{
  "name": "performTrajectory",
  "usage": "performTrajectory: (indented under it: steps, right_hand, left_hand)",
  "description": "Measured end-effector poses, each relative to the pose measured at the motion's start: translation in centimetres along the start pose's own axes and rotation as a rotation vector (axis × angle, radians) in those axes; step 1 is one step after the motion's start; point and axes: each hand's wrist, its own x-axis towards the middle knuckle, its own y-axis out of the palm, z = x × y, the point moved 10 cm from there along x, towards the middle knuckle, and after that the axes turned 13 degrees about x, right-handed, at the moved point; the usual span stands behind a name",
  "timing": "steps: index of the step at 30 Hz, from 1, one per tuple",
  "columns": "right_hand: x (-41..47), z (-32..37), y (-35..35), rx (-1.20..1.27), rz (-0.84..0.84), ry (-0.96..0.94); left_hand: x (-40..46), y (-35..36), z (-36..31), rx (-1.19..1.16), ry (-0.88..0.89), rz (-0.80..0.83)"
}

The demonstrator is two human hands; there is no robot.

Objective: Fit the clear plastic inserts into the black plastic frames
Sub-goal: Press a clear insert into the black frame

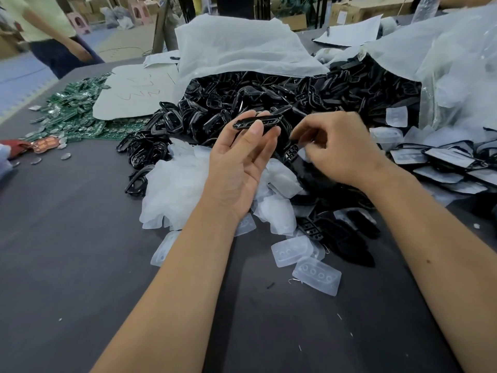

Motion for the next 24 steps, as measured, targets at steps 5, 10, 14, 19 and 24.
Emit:
performTrajectory:
  steps: [5, 10, 14, 19, 24]
  right_hand:
    - [-0.8, 0.3, 5.0, 0.074, 0.413, 0.067]
    - [-0.6, -0.7, 4.9, 0.171, 0.384, 0.101]
    - [-0.4, -1.3, 3.2, 0.512, 0.136, 0.118]
    - [-0.7, -2.2, 2.9, 0.858, -0.016, 0.212]
    - [-1.4, -1.9, 3.7, 0.93, -0.036, 0.195]
  left_hand:
    - [0.0, -0.1, 0.2, -0.008, -0.015, 0.004]
    - [0.1, -0.1, 0.3, -0.002, -0.017, 0.011]
    - [0.1, 0.1, 0.1, 0.006, -0.006, 0.018]
    - [0.0, -0.1, 0.0, -0.047, -0.017, 0.005]
    - [-0.4, -0.2, -0.3, -0.036, -0.013, -0.013]
